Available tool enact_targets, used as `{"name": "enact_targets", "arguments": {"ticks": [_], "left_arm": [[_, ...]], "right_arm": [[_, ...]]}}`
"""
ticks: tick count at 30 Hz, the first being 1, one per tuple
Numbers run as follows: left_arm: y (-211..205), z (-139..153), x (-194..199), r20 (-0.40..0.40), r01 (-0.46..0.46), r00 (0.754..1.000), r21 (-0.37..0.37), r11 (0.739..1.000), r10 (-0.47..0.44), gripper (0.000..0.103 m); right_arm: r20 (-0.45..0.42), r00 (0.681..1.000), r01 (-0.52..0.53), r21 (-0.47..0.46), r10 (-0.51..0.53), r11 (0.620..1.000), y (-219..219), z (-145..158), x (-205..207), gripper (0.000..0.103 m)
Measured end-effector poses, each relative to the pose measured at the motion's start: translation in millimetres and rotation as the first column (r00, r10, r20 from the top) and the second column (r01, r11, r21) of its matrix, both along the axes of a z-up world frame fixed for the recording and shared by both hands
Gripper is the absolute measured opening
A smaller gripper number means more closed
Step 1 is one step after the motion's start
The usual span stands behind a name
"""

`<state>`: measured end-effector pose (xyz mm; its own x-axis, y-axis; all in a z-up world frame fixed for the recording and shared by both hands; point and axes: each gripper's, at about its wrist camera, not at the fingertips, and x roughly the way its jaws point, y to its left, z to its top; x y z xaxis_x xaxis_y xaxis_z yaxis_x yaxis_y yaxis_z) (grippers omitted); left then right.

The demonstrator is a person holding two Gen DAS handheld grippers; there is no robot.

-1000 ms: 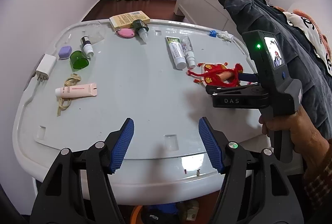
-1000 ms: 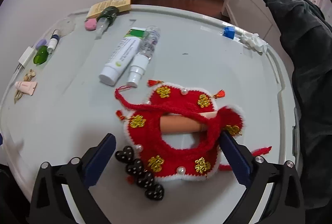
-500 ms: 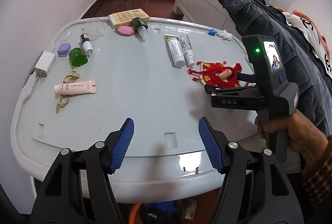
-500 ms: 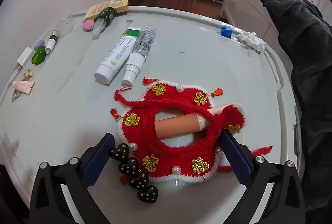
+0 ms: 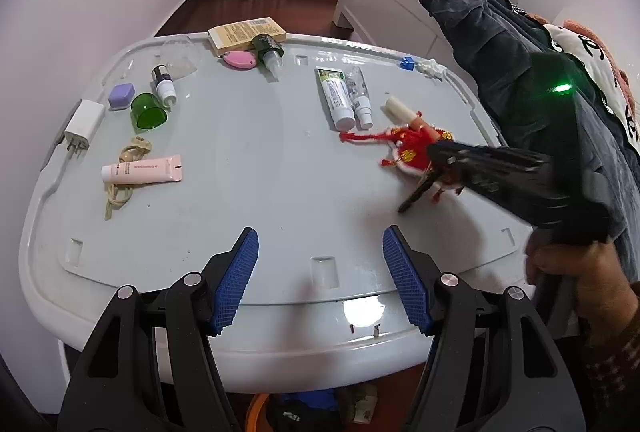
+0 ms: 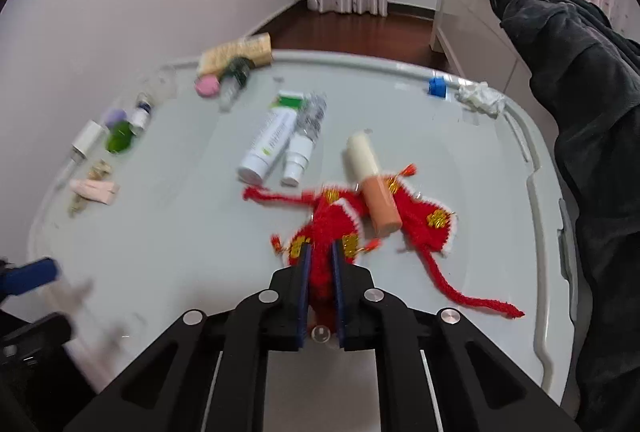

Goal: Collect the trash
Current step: 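Close the right tool on the red knitted ornament with gold decorations, then lift the red ornament with the right tool off the lid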

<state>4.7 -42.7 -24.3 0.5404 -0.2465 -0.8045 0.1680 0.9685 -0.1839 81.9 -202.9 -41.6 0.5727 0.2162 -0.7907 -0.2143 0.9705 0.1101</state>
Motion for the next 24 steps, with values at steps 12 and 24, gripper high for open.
{"name": "enact_targets", "arguments": {"ticks": [12,24], "left_arm": [[-11,-6,5,-0.019,-0.005,1.000,0.014,1.000,0.005,0.064],[-32,-8,7,-0.022,0.034,0.999,0.022,0.999,-0.034,0.064]], "right_arm": [[0.071,0.997,0.006,0.199,-0.020,0.980,-31,57,-23,0.009],[-0.170,0.985,-0.016,0.016,0.019,1.000,-24,-25,-24,0.071]]}}
